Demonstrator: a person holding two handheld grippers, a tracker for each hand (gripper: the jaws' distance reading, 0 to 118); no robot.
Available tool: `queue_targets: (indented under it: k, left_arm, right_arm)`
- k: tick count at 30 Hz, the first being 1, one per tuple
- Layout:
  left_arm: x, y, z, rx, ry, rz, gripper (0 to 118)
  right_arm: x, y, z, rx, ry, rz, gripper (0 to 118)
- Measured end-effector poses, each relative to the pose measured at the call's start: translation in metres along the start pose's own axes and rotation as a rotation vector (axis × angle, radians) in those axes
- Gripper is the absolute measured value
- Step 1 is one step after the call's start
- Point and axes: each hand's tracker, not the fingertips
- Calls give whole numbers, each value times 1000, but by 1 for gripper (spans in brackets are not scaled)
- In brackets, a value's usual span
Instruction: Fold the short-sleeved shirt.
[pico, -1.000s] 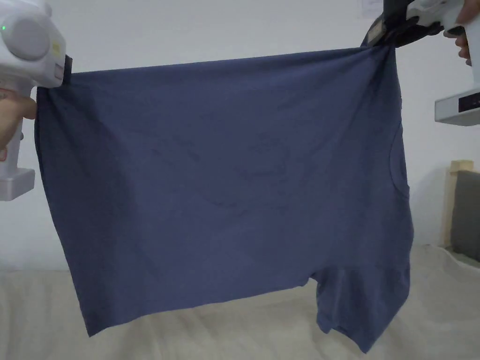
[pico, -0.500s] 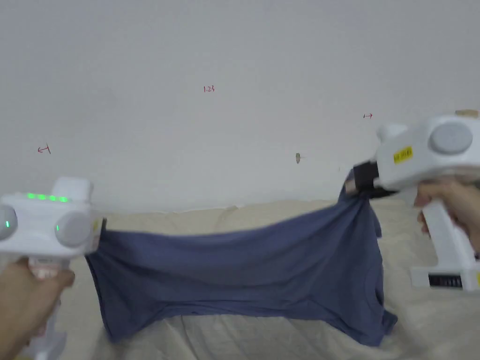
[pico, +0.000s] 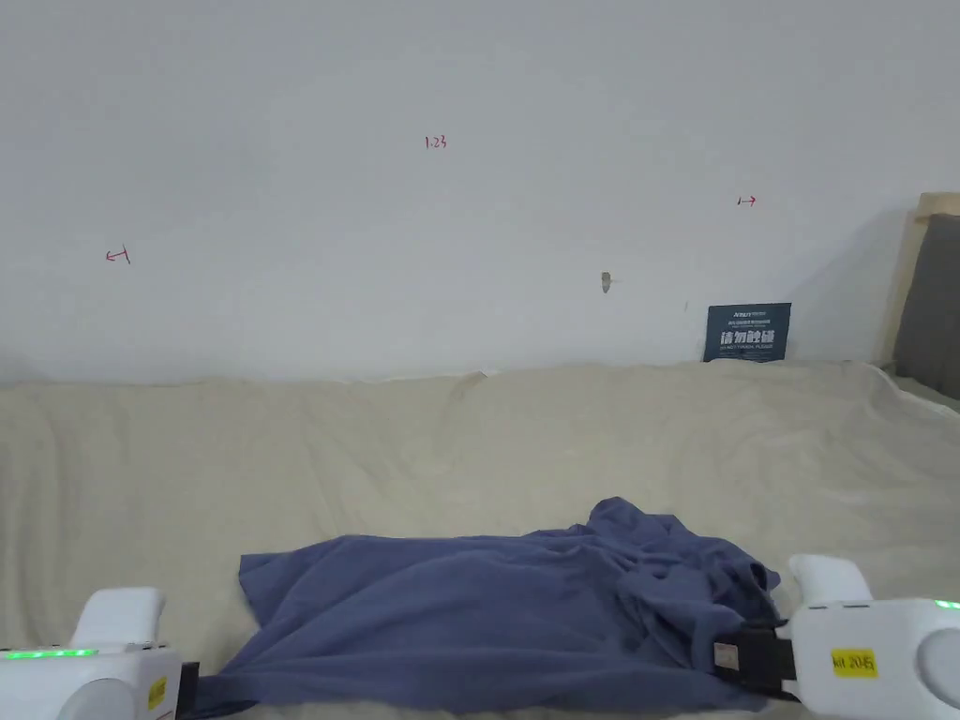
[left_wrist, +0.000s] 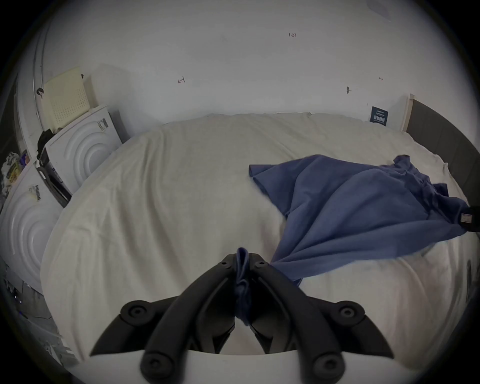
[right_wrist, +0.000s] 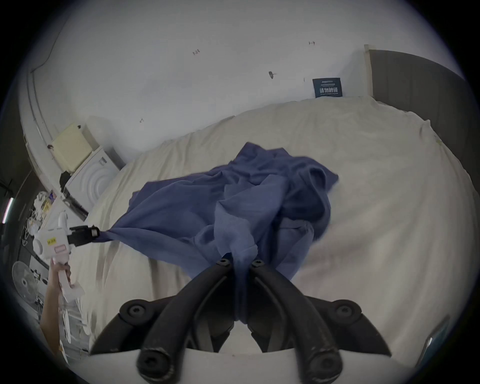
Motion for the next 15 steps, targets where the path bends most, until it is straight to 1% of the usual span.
queue_targets:
  k: [3,7,9,13,15]
  left_arm:
    - [-7,-26,38,23,9,-10,8]
    - [-16,-75,89,36,-23,35,8]
    - [-19,-105,112,31,-23,26,8]
    - [-26,-166,149,3,-33,40,8]
    - [-27,-193,163,-10,-35,24,8]
  right_arm:
    - [0,-31,36,5,-2,2,6]
    - [-5,-78,82,45,-31,-14,6]
    - [-11,-109,108,72,-62,-34,5]
    - [-15,-167,143,93,-70,-97,6]
    - [-18,-193,153,77,-78,-100,6]
